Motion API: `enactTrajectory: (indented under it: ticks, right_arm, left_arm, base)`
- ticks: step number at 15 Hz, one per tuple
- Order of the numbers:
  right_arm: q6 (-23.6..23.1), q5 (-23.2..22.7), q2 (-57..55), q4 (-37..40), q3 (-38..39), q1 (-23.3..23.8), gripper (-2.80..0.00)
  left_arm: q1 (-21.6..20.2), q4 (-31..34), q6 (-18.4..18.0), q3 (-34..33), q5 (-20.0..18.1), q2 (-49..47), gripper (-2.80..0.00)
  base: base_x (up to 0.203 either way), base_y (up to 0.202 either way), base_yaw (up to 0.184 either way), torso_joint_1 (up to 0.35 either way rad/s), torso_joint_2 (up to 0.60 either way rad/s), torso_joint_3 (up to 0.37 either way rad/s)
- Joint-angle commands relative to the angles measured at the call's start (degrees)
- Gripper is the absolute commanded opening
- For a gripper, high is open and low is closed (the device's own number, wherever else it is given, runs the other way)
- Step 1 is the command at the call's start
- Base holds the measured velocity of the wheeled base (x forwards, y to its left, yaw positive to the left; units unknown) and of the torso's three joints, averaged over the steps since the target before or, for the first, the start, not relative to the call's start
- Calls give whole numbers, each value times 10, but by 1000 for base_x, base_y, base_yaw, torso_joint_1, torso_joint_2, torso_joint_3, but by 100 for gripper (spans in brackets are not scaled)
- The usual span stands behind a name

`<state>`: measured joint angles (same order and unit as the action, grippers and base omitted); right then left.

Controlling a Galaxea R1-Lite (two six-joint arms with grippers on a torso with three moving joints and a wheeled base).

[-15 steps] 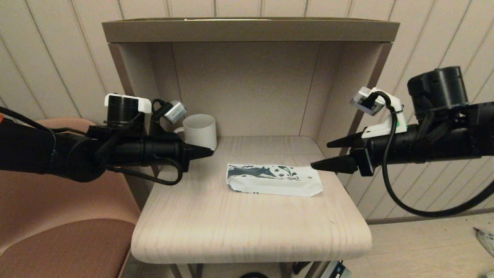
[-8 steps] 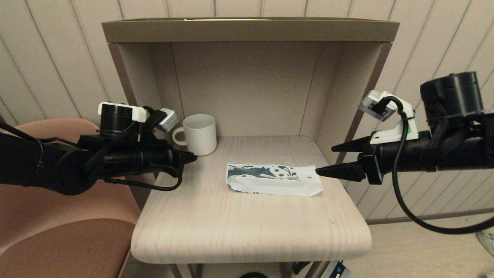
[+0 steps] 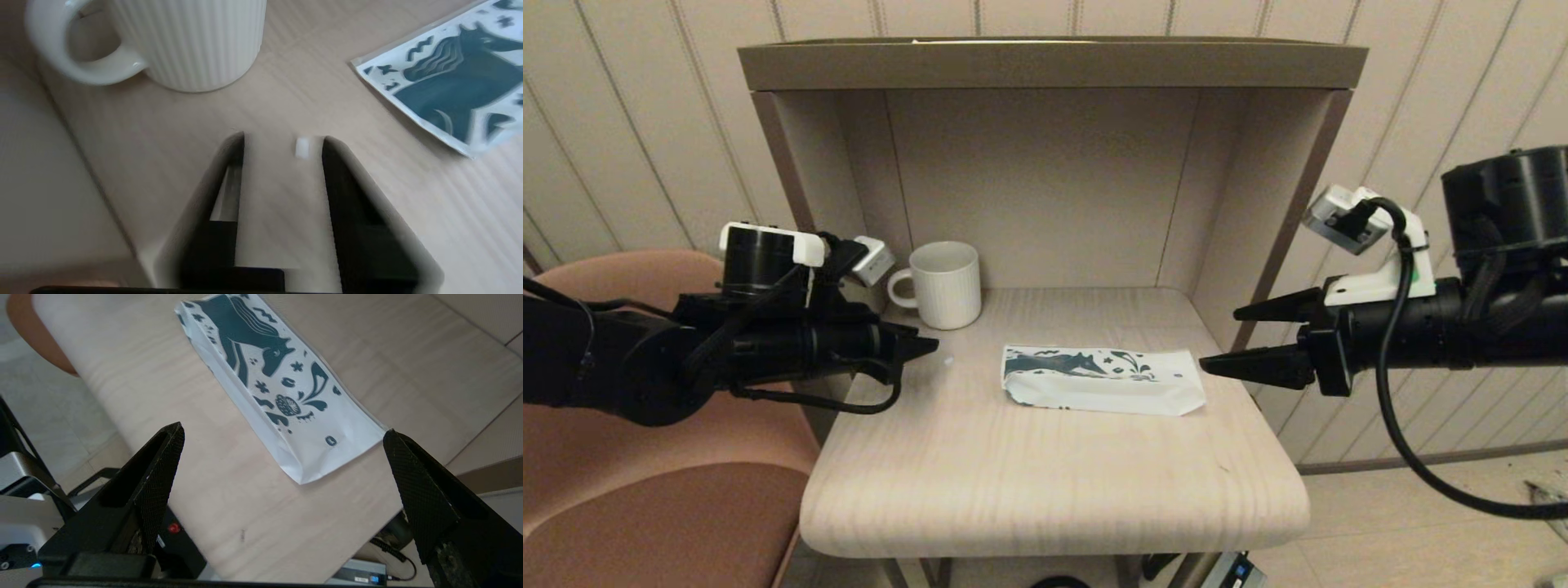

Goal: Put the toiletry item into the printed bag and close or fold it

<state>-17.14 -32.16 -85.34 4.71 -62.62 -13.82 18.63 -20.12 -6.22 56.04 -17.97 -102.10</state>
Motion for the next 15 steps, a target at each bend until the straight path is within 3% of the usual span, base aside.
enactTrajectory:
  ticks: [1,6,8,12,15]
  right_arm:
    - [0,-2,20,0,11,-2,0]
    - [25,3,125,2,62,6,0]
    - [41,38,199,2,112,19,0]
    - [92,147,379,0,224,41,0]
    - [111,247,529,-2,332,71,0]
  left_arm:
    - [0,0,1,-26,0,45,-280]
    - [-26,1,-1,-151,21,202,-280]
    - [-49,9,-1,-197,37,294,-280]
    - [-85,102,25,-244,131,495,-280]
    - [-95,208,57,-267,253,625,-280]
  base:
    - [0,0,0,0,0,0]
    - [0,0,0,0,0,0]
    - [0,0,0,0,0,0]
    - [0,0,0,0,0,0]
    - [0,0,0,0,0,0]
